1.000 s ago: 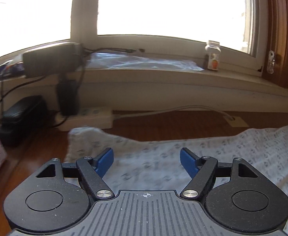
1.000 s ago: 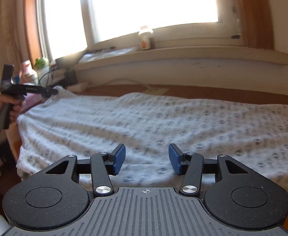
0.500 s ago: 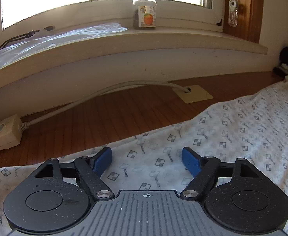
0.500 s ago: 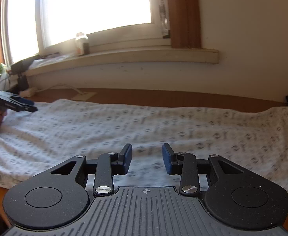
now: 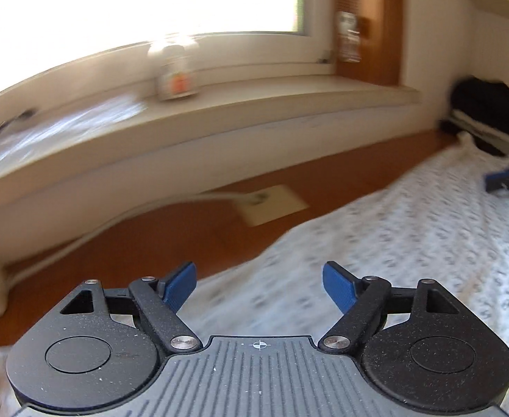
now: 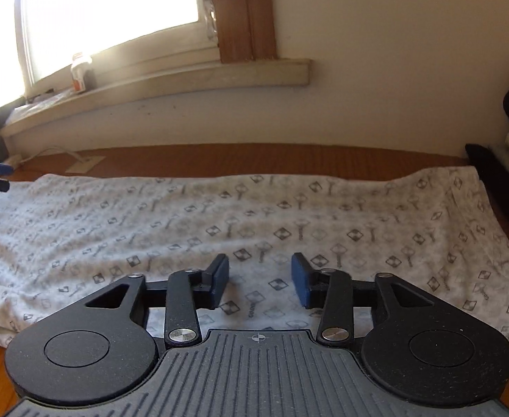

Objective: Fold clothes

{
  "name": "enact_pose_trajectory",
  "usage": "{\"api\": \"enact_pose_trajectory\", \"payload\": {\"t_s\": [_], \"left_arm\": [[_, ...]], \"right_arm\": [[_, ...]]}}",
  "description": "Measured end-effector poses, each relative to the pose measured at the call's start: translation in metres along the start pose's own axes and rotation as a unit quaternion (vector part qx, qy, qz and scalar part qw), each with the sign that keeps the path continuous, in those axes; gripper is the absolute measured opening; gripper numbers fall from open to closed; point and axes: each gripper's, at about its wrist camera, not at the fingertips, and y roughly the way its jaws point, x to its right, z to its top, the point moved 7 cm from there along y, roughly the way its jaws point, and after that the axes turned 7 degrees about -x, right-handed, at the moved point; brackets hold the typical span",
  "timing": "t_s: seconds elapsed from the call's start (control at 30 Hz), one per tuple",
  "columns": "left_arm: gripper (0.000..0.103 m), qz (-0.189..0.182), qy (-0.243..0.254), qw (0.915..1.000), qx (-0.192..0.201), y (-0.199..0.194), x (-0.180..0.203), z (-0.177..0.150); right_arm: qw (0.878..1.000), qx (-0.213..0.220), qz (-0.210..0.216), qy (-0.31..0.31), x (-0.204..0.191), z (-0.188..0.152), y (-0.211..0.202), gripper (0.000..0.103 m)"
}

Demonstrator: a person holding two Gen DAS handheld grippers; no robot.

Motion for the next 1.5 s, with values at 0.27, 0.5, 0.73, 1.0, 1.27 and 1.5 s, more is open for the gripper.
{"api": "enact_pose_trajectory", "payload": {"t_s": [0.27,0.5,0.73,1.0,1.27,1.5], "left_arm": [[0.053,-0.006,0.016,0.9996,-0.022,0.046,0.008,0.005],[0.070,0.022,-0.018,0.9996,-0.003,0.055,-0.011,0.007],[0.075,0.020,-0.050,0.9985,-0.009,0.059,-0.030,0.007],[0.076,0.024,-0.051,0.9984,-0.010,0.059,-0.030,0.007],[0.076,0.032,-0.044,0.9985,-0.007,0.060,-0.028,0.007],[0.076,0.029,-0.047,0.9984,-0.007,0.060,-0.028,0.007]], "right_arm": [[0.999,-0.009,-0.016,-0.038,-0.010,0.000,0.003,0.049],[1.000,-0.001,0.011,0.002,0.011,-0.001,-0.008,0.048],[0.995,0.004,-0.091,0.034,0.088,-0.012,-0.031,0.036],[0.990,0.037,-0.125,0.046,0.126,0.035,-0.038,0.040],[0.989,-0.009,-0.117,0.093,0.172,0.068,0.015,0.043],[0.975,0.010,-0.159,0.156,0.203,0.062,0.006,0.004]]}}
